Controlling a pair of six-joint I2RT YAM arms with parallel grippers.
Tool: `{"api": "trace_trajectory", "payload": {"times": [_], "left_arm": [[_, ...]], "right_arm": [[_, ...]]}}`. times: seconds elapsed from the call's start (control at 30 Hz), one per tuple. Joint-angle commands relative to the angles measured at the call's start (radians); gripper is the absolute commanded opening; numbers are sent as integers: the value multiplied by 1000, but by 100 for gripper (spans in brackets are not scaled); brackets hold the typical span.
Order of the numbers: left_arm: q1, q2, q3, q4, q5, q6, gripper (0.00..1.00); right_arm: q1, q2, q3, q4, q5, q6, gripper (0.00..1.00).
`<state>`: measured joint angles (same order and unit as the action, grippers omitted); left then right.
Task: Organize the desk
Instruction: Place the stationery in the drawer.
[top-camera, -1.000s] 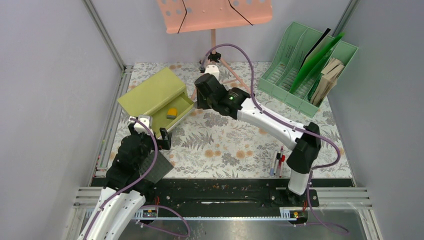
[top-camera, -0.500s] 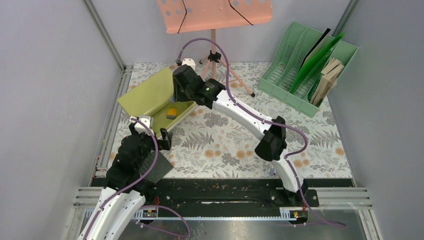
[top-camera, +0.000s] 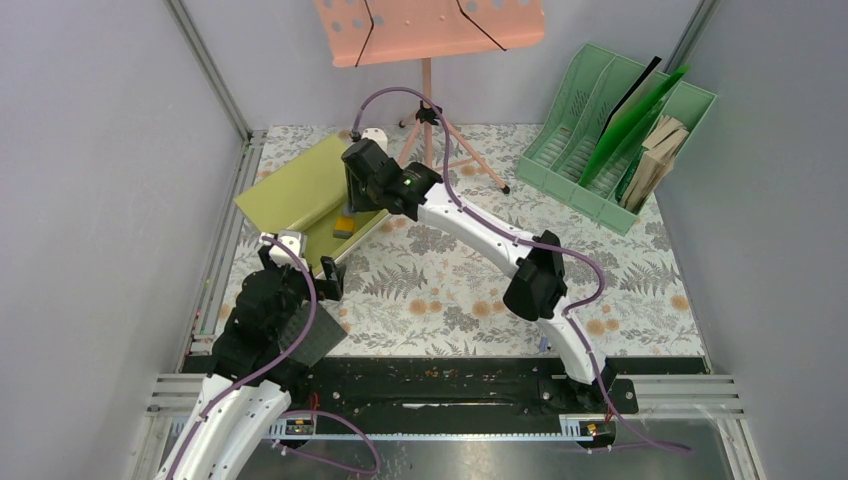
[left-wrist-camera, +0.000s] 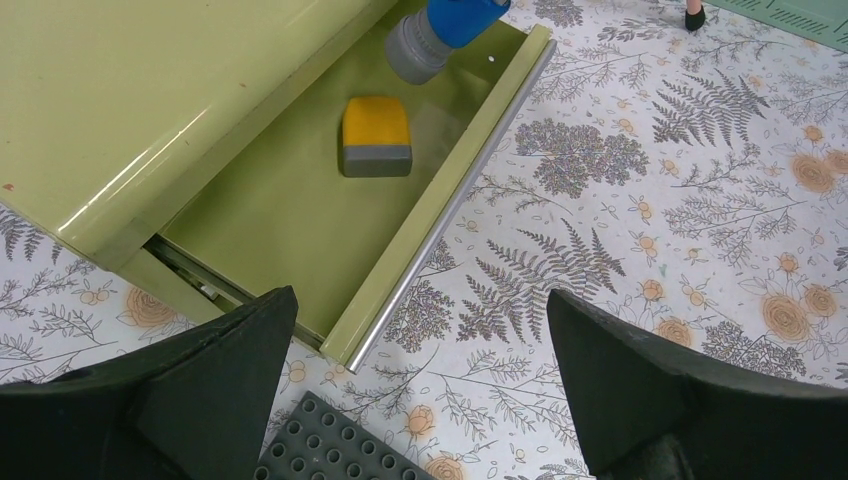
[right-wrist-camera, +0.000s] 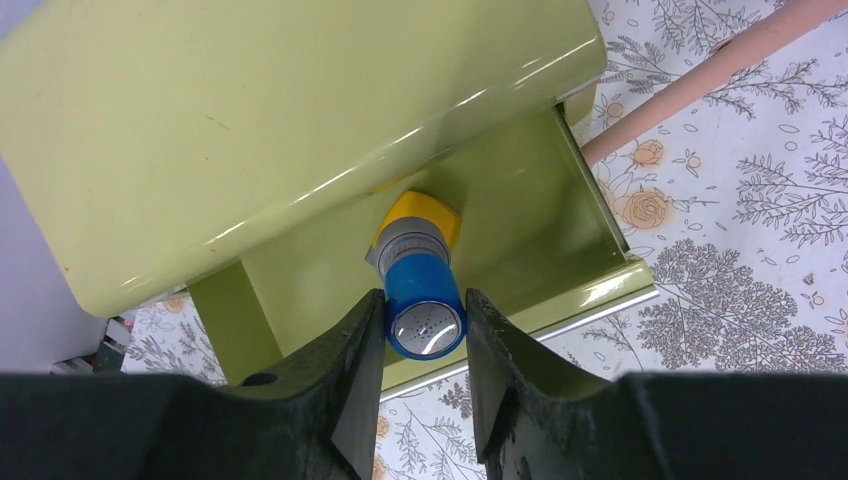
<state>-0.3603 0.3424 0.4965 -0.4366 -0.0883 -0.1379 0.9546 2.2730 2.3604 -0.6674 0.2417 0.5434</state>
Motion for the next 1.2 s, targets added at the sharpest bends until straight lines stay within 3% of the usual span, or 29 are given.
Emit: {"api": "trace_trajectory", "payload": {"times": [0.0,0.17,0.37,0.57,0.73,1.0,1.17], "left_arm": [[-5,7,-7,67,41,15,99],[-4,10,-6,67,51,17,99],[-4,9,-6,66,48,17,99],[-5,-5,6,57,38,24,99],[-4,-44,9,58,35,36,99],[-4,-83,66,-17,81,9,99],[-5,-100,102,-76,168,-13,99]], "right_arm": [[8,23,8,20,-2,1,9],[7,20,5,39,10,-16,43],[7,5,5,58,8,-47,75],[7,-54,-60,60,14,-62,80],[7,-184,-222,71,43,-64,83],[0,-521,-759,227,111,-20,88],[-15,-689,-1007,196,132,39,88]]}}
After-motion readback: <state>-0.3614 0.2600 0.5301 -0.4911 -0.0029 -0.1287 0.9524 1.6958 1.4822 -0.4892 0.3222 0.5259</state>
